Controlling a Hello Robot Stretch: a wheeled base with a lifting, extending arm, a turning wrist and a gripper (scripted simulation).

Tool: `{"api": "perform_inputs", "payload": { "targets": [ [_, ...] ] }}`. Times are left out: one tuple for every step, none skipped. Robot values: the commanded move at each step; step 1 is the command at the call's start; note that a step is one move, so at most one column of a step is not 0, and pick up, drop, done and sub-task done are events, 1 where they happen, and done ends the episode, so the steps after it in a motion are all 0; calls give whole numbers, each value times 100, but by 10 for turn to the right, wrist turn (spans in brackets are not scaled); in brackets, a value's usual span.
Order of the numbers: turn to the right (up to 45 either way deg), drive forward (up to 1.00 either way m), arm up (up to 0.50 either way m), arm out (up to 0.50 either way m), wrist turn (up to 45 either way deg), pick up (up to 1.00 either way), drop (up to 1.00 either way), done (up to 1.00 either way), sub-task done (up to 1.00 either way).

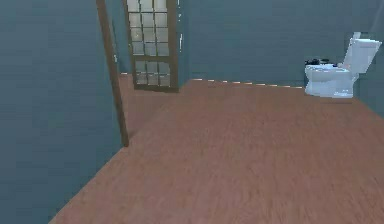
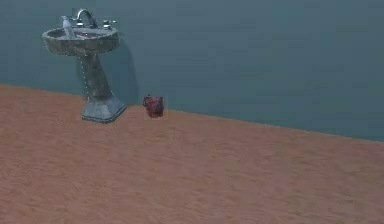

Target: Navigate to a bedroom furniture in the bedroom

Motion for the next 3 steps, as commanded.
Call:
{"api": "perform_inputs", "payload": {
  "targets": [
    [-30, 0, 0, 0, 0, 0, 0, 0, 0],
    [0, 100, 0, 0, 0, 0, 0, 0, 0],
    [0, 100, 0, 0, 0, 0, 0, 0, 0]
  ]
}}
